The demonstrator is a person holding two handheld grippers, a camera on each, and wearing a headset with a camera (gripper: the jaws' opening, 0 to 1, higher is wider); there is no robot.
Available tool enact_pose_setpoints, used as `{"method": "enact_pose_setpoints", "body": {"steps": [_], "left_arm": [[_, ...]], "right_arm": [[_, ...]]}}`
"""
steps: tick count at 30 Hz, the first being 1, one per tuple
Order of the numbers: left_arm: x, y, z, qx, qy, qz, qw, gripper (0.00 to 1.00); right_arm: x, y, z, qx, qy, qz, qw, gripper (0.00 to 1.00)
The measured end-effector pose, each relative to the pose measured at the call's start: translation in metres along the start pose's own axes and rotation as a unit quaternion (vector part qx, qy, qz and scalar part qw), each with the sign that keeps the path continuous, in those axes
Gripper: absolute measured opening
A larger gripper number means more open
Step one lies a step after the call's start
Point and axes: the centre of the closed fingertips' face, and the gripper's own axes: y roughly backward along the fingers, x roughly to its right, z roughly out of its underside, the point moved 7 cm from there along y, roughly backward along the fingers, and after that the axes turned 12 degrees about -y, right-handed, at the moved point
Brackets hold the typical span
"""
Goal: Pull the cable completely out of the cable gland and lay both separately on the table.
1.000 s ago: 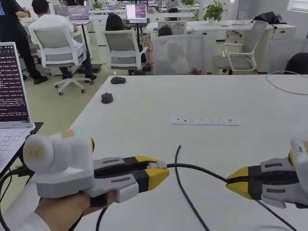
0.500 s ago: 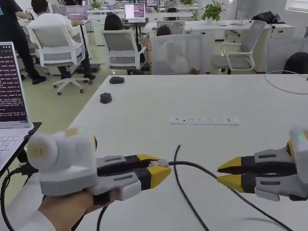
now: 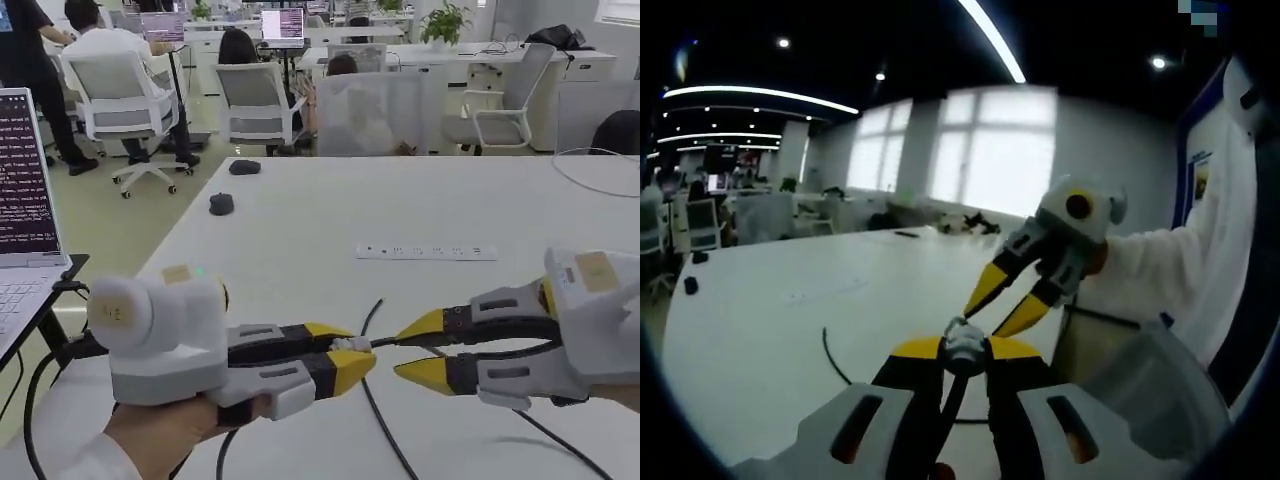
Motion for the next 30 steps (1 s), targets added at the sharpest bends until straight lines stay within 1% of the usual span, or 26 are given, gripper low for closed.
{"method": "enact_pose_setpoints", "body": {"steps": [2, 4, 6, 10, 14, 15, 17, 19, 26, 30], "left_arm": [[0.001, 0.0, 0.0, -0.001, 0.0, 0.002, 1.0, 0.16], [0.003, -0.001, 0.0, 0.0, -0.002, 0.007, 1.0, 0.16], [0.007, -0.003, 0.0, 0.001, -0.006, 0.016, 0.9998, 0.16], [0.013, -0.008, -0.002, 0.003, -0.009, 0.03, 0.9995, 0.16], [0.017, -0.01, -0.003, 0.005, -0.013, 0.039, 0.9992, 0.16], [0.016, -0.01, -0.002, 0.001, -0.019, 0.036, 0.9992, 0.16], [0.016, -0.009, -0.001, 0.0, -0.014, 0.038, 0.9992, 0.16], [0.015, -0.008, -0.001, 0.0, -0.016, 0.037, 0.9992, 0.16], [0.013, -0.006, -0.001, 0.004, -0.013, 0.031, 0.9994, 0.16], [0.008, -0.002, 0.0, 0.009, -0.005, 0.025, 0.9996, 0.16]], "right_arm": [[0.005, 0.002, -0.002, 0.005, -0.004, 0.006, 1.0, 0.17], [0.005, 0.002, -0.002, 0.005, -0.004, 0.001, 1.0, 0.2], [0.003, 0.001, -0.001, -0.003, 0.004, -0.005, 1.0, 0.22], [0.0, -0.004, 0.001, -0.012, 0.013, -0.012, 0.9998, 0.2], [-0.004, -0.009, 0.002, -0.022, 0.026, -0.02, 0.9992, 0.09], [-0.004, -0.01, 0.002, -0.026, 0.033, -0.016, 0.999, 0.09], [-0.004, -0.01, 0.003, -0.027, 0.033, -0.022, 0.9988, 0.08], [-0.004, -0.011, 0.002, -0.026, 0.034, -0.024, 0.9988, 0.07], [-0.003, -0.012, 0.003, -0.026, 0.037, -0.025, 0.9986, 0.06], [0.0, -0.01, 0.005, -0.029, 0.035, -0.021, 0.9987, 0.05]]}}
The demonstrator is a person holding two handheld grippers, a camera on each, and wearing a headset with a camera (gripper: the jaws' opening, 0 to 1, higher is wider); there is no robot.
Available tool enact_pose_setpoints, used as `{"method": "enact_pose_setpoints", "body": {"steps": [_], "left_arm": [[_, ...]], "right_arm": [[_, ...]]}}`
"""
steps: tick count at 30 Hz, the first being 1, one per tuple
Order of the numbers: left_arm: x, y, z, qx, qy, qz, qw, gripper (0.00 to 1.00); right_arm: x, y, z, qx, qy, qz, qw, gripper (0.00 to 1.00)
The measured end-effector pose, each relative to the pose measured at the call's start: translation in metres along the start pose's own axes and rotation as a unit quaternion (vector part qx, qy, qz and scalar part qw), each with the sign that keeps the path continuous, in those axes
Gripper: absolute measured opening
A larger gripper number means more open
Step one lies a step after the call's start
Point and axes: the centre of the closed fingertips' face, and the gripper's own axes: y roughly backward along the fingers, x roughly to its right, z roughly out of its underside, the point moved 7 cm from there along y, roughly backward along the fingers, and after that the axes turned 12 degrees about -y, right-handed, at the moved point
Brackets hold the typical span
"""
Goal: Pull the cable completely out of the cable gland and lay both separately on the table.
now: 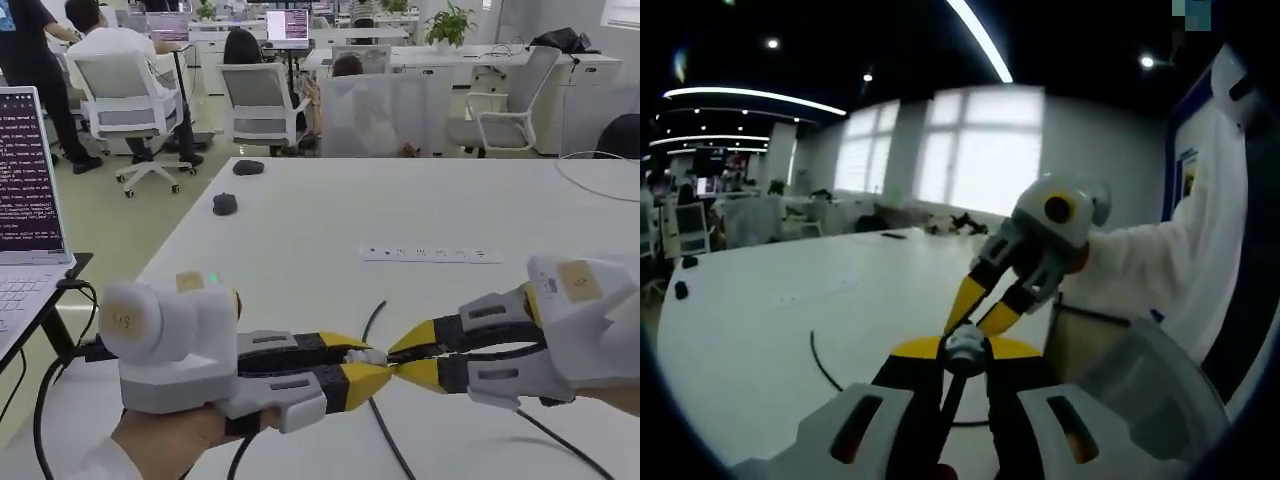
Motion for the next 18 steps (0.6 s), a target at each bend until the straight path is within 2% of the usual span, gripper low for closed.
{"method": "enact_pose_setpoints", "body": {"steps": [18], "left_arm": [[-0.008, 0.018, 0.006, 0.003, 0.012, -0.025, 0.9996, 0.16]], "right_arm": [[0.008, 0.019, 0.031, -0.02, -0.033, 0.024, 0.9989, 0.04]]}}
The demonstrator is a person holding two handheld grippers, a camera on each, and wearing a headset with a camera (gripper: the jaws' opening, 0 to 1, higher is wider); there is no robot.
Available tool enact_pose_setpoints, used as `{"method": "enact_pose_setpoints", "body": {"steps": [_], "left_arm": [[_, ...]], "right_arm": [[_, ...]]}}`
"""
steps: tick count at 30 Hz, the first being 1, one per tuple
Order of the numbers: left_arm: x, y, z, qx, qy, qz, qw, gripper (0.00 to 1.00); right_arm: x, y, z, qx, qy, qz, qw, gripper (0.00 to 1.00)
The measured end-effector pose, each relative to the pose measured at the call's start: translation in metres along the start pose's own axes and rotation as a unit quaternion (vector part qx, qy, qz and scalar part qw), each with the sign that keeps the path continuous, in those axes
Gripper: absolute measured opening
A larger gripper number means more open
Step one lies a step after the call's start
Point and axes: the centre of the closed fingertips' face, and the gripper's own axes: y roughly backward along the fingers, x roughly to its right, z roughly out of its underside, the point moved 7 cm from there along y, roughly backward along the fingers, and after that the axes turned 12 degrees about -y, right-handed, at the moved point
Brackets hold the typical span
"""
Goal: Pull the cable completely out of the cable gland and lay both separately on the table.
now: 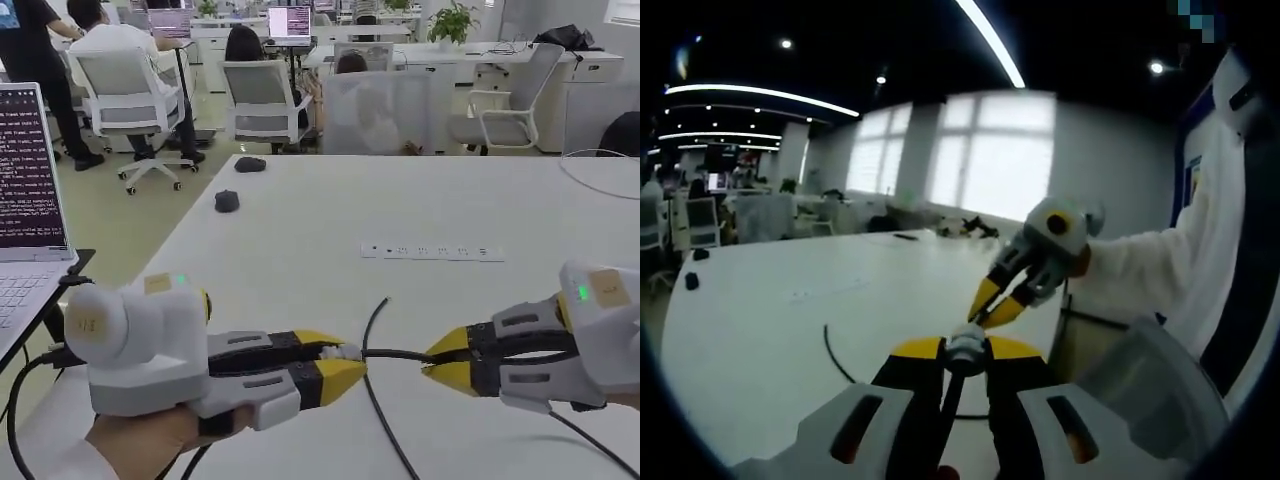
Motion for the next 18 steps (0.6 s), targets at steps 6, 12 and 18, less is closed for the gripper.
{"method": "enact_pose_setpoints", "body": {"steps": [6, 12, 18], "left_arm": [[-0.004, 0.005, 0.0, 0.001, 0.001, -0.01, 0.9999, 0.16], [-0.006, 0.008, 0.001, 0.002, 0.004, -0.015, 0.9999, 0.16], [-0.005, 0.007, 0.001, 0.004, 0.006, -0.015, 0.9999, 0.16]], "right_arm": [[0.004, 0.007, 0.009, -0.005, -0.011, 0.012, 0.9999, 0.04], [0.005, 0.013, 0.016, -0.01, -0.023, 0.022, 0.9994, 0.04], [0.003, 0.014, 0.017, -0.013, -0.027, 0.024, 0.9993, 0.04]]}}
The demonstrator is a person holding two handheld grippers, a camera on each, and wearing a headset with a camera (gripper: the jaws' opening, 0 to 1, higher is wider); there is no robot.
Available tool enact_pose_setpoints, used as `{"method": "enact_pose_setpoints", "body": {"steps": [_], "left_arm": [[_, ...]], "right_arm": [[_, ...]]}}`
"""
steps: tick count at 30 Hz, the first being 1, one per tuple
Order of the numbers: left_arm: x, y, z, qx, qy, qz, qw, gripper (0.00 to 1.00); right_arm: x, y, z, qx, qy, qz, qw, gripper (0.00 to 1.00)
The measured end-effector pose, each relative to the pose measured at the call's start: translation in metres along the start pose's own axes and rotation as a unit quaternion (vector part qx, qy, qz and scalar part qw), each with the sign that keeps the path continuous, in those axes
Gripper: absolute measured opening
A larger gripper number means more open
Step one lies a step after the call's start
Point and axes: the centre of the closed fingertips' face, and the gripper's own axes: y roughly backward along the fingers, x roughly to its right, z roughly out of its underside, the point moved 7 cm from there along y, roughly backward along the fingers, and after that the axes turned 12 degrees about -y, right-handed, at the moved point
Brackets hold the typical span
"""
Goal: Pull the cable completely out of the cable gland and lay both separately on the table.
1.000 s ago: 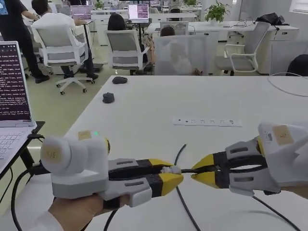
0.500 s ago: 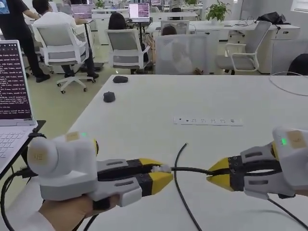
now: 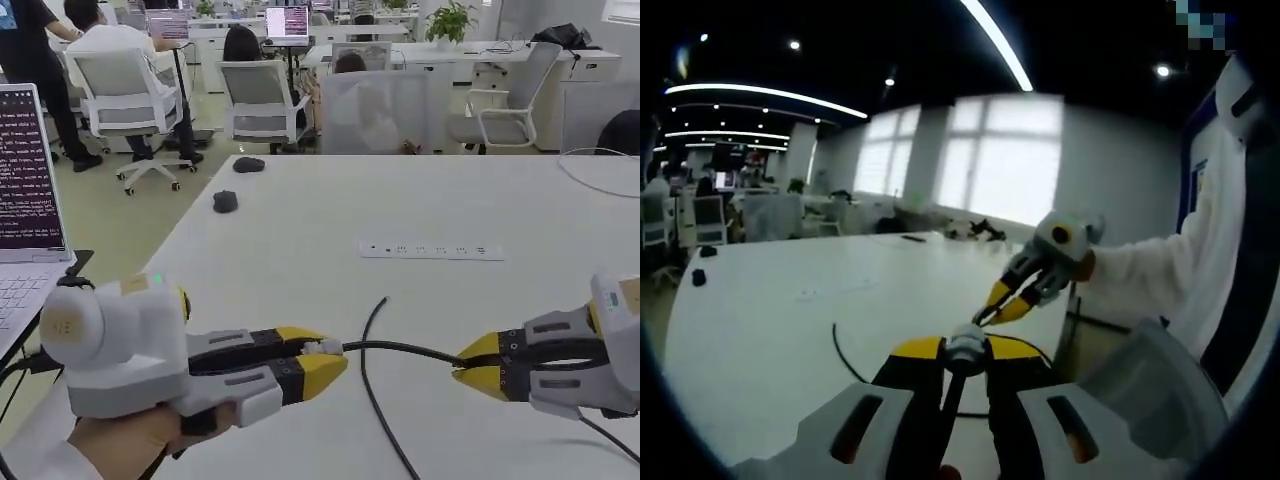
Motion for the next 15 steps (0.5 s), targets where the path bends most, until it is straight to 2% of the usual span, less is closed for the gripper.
{"method": "enact_pose_setpoints", "body": {"steps": [11, 15], "left_arm": [[0.0033, -0.0003, -0.0017, 0.005, -0.004, 0.009, 0.9999, 0.16], [0.0062, -0.0029, -0.0032, 0.009, -0.005, 0.016, 0.9998, 0.16]], "right_arm": [[-0.0013, -0.0024, 0.004, -0.004, -0.02, -0.003, 0.9998, 0.06], [-0.0021, -0.0032, 0.0034, -0.004, -0.023, -0.003, 0.9997, 0.14]]}}
